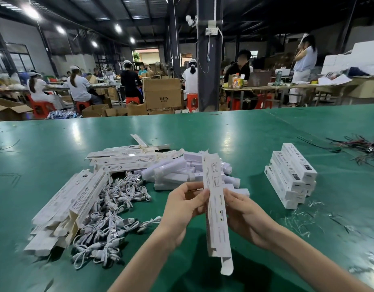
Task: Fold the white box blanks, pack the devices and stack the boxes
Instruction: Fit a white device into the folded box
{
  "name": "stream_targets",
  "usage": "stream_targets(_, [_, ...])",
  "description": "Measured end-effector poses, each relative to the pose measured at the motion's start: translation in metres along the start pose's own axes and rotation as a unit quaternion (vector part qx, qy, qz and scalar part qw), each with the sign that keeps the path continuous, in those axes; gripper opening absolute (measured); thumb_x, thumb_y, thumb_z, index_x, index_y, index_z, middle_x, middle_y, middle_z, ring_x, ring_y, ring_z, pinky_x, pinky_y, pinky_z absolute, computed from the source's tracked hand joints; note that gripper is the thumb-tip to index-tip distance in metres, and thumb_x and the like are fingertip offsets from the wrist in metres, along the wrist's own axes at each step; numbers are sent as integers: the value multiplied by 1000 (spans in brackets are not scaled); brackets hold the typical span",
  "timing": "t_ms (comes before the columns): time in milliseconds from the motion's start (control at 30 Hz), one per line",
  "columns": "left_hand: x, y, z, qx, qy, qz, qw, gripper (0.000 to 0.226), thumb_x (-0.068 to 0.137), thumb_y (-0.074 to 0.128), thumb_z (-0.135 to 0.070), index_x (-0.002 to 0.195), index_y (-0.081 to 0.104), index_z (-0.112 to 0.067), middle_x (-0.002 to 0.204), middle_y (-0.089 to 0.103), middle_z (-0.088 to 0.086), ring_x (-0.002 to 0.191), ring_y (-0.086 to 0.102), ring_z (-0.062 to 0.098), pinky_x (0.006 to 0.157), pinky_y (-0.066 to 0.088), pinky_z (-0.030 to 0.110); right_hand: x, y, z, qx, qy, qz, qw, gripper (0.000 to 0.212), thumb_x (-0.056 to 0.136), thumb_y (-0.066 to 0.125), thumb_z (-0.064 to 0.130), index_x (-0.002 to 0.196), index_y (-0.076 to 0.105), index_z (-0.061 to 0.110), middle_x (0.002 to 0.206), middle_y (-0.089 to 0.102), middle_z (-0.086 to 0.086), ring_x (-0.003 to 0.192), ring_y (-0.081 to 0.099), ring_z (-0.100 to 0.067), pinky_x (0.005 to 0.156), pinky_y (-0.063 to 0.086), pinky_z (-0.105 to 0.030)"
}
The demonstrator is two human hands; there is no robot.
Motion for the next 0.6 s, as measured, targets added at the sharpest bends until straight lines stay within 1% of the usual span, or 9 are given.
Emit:
stream_targets(100, [-4,-4,9,15,22,3,1000,18,87,65,-9,105,67,-3,95,74,12,78,67,18,79,58,32,0,3,-1,-19,7,-1,1000,33,91,59,28,114,69,6,109,68,-16,100,63,-27,79,54,-35])
stream_targets(167, [-5,-3,11,24,25,17,999,19,86,66,-18,100,71,-7,89,74,9,80,66,20,81,58,33,2,4,-4,-45,4,-22,999,35,92,56,26,117,66,3,112,64,-21,104,57,-35,79,54,-38])
stream_targets(200, [-6,-2,12,23,23,31,999,22,83,67,-23,99,73,-9,88,74,7,80,67,21,78,58,32,3,4,-5,-54,-1,-33,998,36,91,57,25,117,66,2,108,62,-23,102,56,-37,78,55,-39])
stream_targets(267, [-8,0,12,32,34,67,997,28,76,71,-27,99,75,-12,95,75,6,86,70,20,75,57,26,3,5,-3,-66,-17,-57,996,36,84,63,27,109,69,2,96,63,-21,91,59,-34,74,56,-40])
stream_targets(333, [-8,0,11,52,57,88,993,32,73,75,-24,103,74,-14,103,74,6,95,70,19,80,55,24,2,5,-2,-85,-28,-74,993,34,76,67,30,99,73,6,96,69,-20,84,64,-29,73,58,-41])
stream_targets(400, [-8,-2,12,63,69,77,993,32,72,76,-19,104,73,-15,104,74,5,97,70,19,80,54,24,1,5,-3,-97,-33,-85,991,32,74,68,27,99,74,9,102,72,-17,85,69,-27,69,58,-37])
stream_targets(467, [-8,-2,14,67,73,67,993,29,77,74,-11,106,71,-13,103,74,7,96,71,22,80,56,28,0,4,-5,-110,-39,-99,988,25,79,67,16,101,74,10,103,72,-15,87,70,-26,65,57,-34])
stream_targets(533, [-8,-3,16,69,73,63,993,26,82,71,-3,108,70,-9,102,74,10,94,71,26,83,57,34,0,5,-6,-125,-44,-110,985,20,84,63,5,100,74,12,102,73,-13,87,70,-28,65,56,-34])
stream_targets(600, [-8,-3,17,65,74,61,993,26,84,69,-2,109,68,-8,101,74,11,95,71,27,84,57,35,-1,5,-6,-130,-44,-112,984,21,86,62,5,100,74,14,102,73,-12,87,70,-27,62,56,-32])
Point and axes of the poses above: each hand's wrist, its own x-axis towards the middle knuckle, its own y-axis out of the palm, z = x × y, the point moved 1 cm from there along x, towards the middle knuckle
